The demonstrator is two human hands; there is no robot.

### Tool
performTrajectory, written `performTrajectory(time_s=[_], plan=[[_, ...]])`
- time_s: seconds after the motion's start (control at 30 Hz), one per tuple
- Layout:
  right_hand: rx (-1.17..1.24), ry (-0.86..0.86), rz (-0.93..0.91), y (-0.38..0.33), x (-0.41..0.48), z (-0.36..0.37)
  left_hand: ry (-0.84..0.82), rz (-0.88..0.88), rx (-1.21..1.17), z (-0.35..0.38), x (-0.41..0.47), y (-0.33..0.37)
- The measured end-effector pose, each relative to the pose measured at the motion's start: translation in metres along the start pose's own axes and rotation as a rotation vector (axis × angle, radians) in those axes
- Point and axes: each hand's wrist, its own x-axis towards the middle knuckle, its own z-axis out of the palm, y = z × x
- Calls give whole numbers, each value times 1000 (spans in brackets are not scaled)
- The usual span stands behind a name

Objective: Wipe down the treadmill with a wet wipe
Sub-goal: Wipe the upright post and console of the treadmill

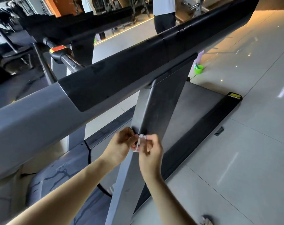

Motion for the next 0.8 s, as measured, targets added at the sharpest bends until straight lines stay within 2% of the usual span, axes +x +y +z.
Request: performTrajectory(time_s=[0.07, 0.13, 0.27, 0.37, 0.47, 0.57, 0.67, 0.73, 0.8], plan=[[-63, -96, 59, 10, -25, -5, 7, 8, 5, 0, 1, 0], [-79, -119, 0, -2, -4, -9, 5, 10, -5, 0, 2, 0], [13, 23, -284, -67, 96, -9, -21, 0, -25, 1, -1, -1], [31, 84, -376, -87, 124, -6, -14, -11, -37, 1, -1, -5], [-31, 36, -366, -49, 75, -6, -10, -19, -52, 1, 0, -7], [-157, -180, -204, 16, 6, -20, 14, -44, -85, 4, -2, -3], [-223, -347, -88, 38, -12, -30, 50, -67, -80, 6, -3, 2], [-200, -343, -129, 25, 10, -35, 74, -69, -23, 5, -5, 3], [-156, -225, -178, 4, 51, -39, 92, -69, 53, 3, -10, -2]])
